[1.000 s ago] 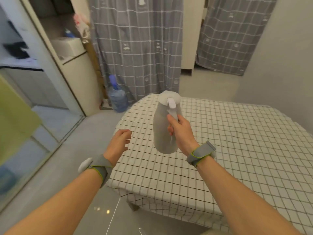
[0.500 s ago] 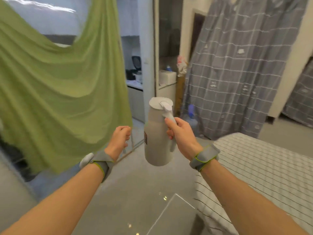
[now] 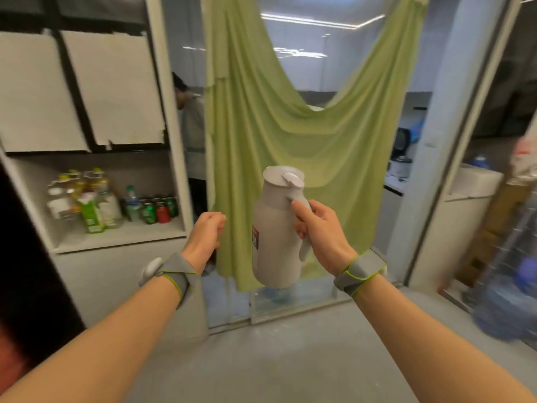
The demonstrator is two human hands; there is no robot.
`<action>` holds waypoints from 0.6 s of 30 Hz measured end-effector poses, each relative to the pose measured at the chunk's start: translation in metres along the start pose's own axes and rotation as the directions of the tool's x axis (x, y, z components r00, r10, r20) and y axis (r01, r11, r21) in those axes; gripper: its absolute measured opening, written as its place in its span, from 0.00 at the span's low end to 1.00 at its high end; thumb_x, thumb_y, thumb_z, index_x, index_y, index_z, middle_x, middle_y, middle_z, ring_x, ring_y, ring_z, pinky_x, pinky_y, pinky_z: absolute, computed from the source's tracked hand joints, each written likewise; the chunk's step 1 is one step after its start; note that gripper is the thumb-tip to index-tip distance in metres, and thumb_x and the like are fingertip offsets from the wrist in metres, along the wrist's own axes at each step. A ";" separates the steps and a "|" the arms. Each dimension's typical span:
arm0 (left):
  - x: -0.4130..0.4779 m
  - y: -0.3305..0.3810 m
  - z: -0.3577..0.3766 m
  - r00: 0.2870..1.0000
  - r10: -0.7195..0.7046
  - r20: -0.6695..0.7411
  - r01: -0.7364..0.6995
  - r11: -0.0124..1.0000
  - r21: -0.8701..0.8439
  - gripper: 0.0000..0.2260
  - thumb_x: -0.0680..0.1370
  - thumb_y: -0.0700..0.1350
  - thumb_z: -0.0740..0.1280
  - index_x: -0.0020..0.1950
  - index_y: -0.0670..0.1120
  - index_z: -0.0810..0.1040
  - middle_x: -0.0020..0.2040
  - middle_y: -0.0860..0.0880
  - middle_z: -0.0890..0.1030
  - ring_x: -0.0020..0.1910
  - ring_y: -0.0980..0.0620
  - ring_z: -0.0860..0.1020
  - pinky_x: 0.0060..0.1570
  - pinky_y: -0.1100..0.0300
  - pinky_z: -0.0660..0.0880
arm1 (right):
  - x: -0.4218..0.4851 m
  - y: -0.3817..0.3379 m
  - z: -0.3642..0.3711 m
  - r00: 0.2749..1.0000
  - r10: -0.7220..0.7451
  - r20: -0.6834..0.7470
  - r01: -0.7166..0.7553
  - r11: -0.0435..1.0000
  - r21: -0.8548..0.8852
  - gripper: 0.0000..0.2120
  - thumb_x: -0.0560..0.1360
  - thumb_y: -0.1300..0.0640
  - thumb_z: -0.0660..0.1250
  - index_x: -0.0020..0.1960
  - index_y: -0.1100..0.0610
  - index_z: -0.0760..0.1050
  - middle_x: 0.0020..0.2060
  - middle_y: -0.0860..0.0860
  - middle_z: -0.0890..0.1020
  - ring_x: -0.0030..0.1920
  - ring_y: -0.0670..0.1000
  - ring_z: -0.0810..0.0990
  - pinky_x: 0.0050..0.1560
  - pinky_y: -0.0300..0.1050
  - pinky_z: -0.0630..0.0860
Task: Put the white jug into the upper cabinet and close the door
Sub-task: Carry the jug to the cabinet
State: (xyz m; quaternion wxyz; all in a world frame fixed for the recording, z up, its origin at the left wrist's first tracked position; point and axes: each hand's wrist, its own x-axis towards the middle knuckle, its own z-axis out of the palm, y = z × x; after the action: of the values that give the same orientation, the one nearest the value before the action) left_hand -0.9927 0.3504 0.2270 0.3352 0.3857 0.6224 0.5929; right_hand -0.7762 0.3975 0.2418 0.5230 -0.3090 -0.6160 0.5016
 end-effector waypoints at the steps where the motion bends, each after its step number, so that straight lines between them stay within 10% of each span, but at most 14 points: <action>1: 0.013 0.000 -0.015 1.000 -0.002 -0.028 0.002 1.000 -0.002 0.05 0.80 0.46 0.59 0.53 0.49 0.73 0.47 0.48 0.74 0.50 0.48 0.72 0.49 0.54 0.68 | 0.016 0.005 0.017 1.000 0.003 0.027 -0.003 1.000 0.002 0.16 0.80 0.56 0.66 0.36 0.54 0.66 0.29 0.47 0.66 0.28 0.46 0.65 0.32 0.41 0.64; 18: 0.232 0.030 -0.216 0.899 0.013 -0.439 0.030 0.995 0.093 0.17 0.79 0.48 0.61 0.68 0.47 0.71 0.61 0.43 0.75 0.61 0.45 0.74 0.65 0.46 0.70 | 0.284 0.069 0.269 0.895 -0.111 0.432 0.043 0.986 0.164 0.16 0.79 0.52 0.68 0.35 0.52 0.68 0.26 0.44 0.68 0.30 0.48 0.65 0.34 0.45 0.64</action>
State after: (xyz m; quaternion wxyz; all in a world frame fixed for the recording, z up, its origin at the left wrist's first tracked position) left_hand -1.2897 0.4503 0.2815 0.1699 0.2555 0.7117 0.6320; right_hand -1.1171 0.5962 0.2856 0.4115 -0.1228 -0.6904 0.5822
